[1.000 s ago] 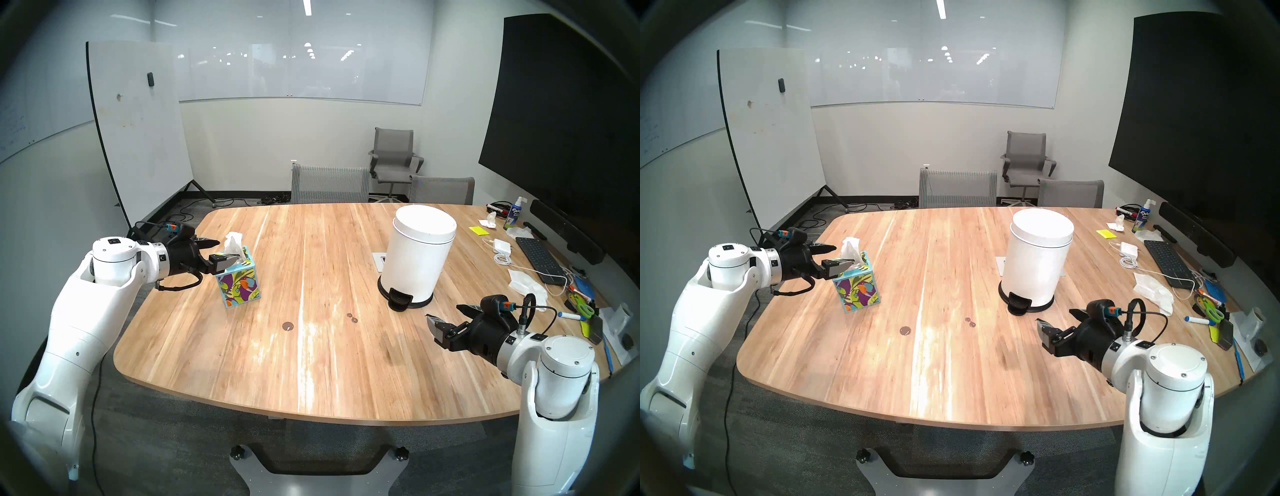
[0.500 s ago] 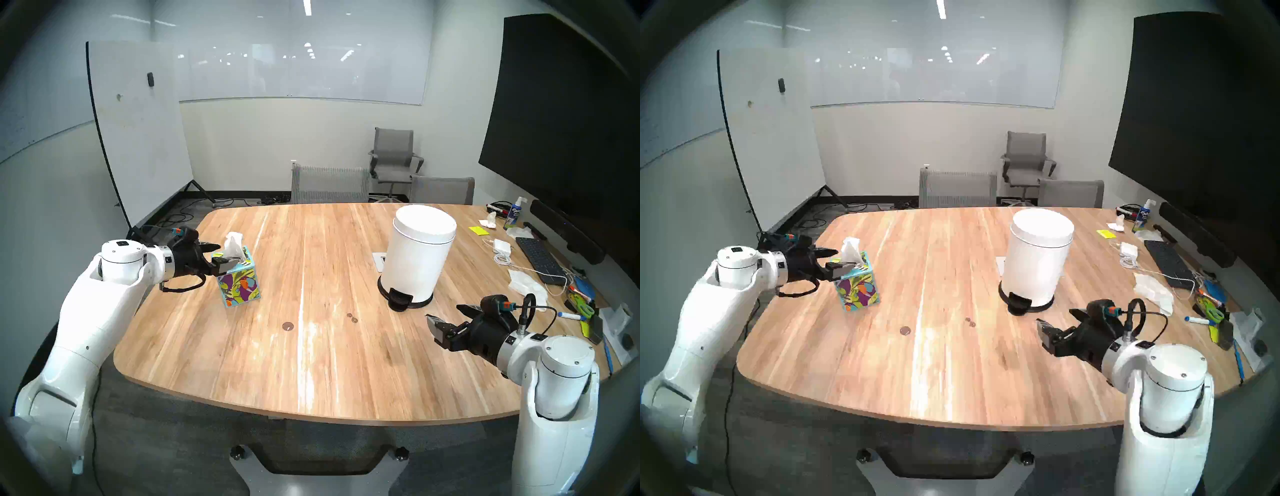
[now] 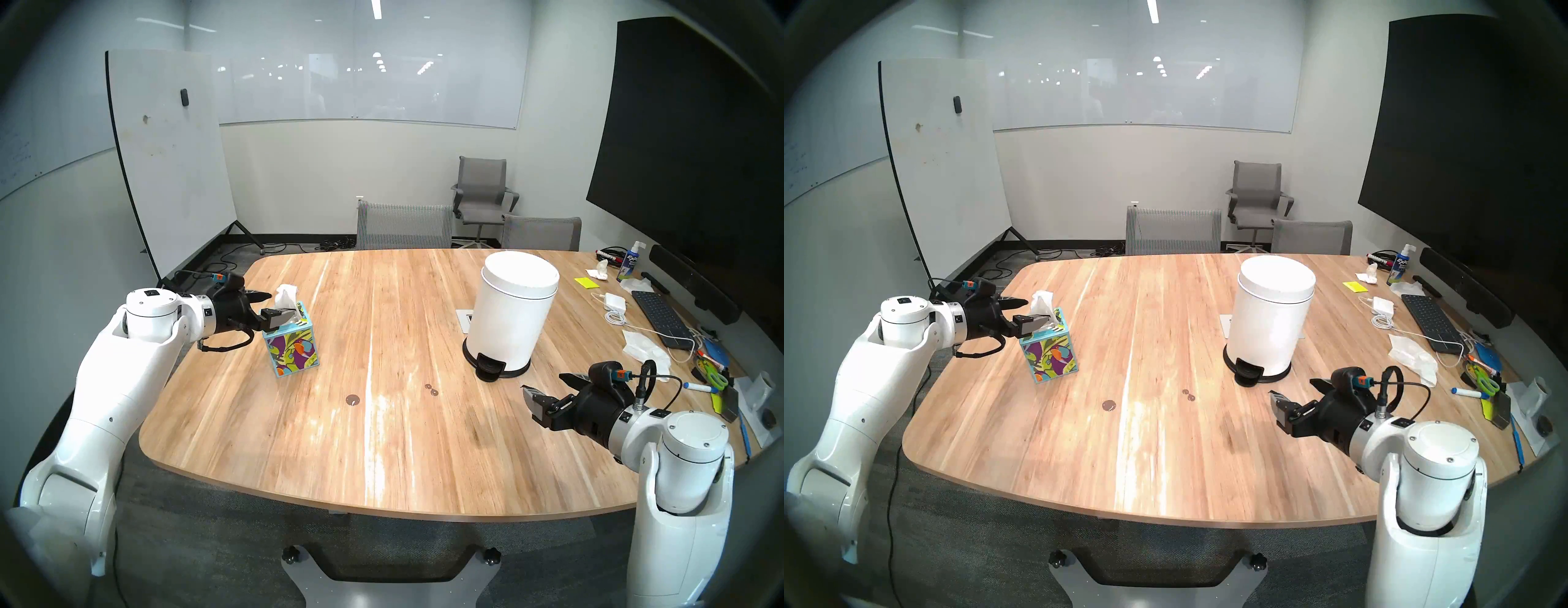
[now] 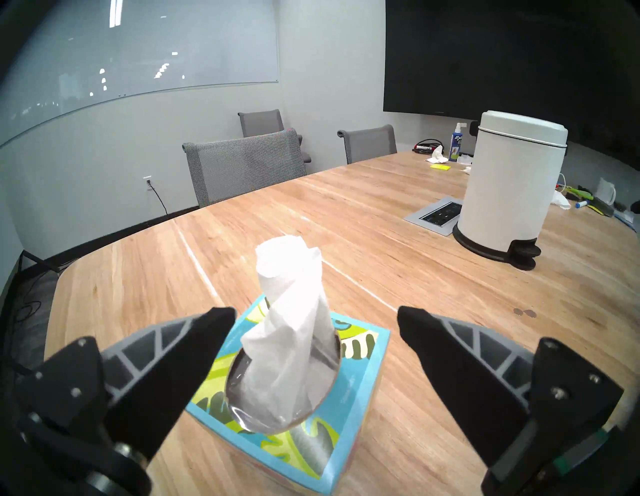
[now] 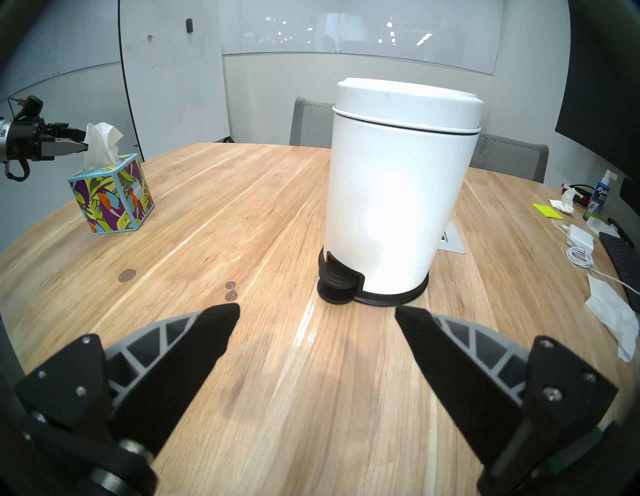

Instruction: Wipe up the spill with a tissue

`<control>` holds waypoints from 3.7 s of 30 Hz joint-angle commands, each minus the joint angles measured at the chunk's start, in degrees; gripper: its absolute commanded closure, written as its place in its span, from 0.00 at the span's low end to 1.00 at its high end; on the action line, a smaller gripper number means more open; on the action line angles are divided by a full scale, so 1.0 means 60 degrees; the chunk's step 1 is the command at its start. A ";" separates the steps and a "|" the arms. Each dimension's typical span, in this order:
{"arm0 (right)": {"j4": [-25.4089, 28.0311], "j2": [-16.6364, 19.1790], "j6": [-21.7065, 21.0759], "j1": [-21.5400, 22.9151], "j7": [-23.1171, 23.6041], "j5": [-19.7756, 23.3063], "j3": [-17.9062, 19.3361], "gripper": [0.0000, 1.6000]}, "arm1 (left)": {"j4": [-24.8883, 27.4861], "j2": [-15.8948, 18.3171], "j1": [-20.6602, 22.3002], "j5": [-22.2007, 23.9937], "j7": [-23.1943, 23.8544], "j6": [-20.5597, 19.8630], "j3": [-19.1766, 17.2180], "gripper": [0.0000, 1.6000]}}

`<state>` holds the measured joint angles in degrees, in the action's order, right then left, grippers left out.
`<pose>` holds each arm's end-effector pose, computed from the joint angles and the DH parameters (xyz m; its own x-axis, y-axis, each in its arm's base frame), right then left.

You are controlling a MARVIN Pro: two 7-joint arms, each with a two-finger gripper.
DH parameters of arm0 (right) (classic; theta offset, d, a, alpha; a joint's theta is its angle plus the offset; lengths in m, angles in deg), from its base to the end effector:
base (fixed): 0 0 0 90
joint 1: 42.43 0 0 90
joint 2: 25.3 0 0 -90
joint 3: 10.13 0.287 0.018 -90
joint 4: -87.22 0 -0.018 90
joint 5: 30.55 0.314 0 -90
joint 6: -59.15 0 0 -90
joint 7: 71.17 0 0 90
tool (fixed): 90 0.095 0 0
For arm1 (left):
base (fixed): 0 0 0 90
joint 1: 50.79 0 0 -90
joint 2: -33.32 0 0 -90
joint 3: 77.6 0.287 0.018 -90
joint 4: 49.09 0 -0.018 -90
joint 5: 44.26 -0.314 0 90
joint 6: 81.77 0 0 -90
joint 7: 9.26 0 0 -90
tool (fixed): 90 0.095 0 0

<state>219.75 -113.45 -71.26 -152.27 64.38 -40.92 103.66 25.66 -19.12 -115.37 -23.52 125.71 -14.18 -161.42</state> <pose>0.2804 -0.0845 -0.1983 0.3618 0.1688 0.9168 0.2961 -0.9533 0.0587 0.4973 0.1572 -0.1933 0.2482 -0.2401 0.9385 -0.5926 -0.8040 -0.0490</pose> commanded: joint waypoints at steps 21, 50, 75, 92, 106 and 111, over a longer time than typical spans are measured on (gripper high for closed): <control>0.0171 0.0005 0.0004 0.0010 0.0000 0.0006 0.0021 0.00 | -0.0164 -0.0199 0.0314 -0.0196 -0.0132 0.0138 0.0051 0.15; 0.0170 0.0005 0.0005 0.0011 0.0001 0.0006 0.0021 0.00 | -0.0275 -0.0220 0.0285 -0.0187 0.0044 0.0274 -0.0069 1.00; 0.0165 0.0006 0.0007 0.0014 0.0001 0.0007 0.0020 0.00 | 0.0095 -0.0092 0.0424 0.0164 0.0368 -0.0055 -0.0558 1.00; 0.0162 0.0007 0.0009 0.0015 0.0002 0.0008 0.0020 0.00 | 0.0842 -0.0047 0.0611 0.0383 0.0478 -0.0737 -0.0891 1.00; 0.0156 0.0008 0.0011 0.0018 0.0002 0.0008 0.0019 0.00 | 0.1373 -0.0024 0.1069 0.0637 0.0512 -0.1452 -0.1244 1.00; 0.0157 0.0008 0.0011 0.0018 0.0002 0.0008 0.0019 0.00 | 0.1568 0.0000 0.1262 0.0765 0.0530 -0.1814 -0.1399 1.00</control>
<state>219.74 -113.45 -71.25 -152.27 64.38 -40.92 103.65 32.65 -19.36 -110.87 -20.21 128.94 -23.51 -168.14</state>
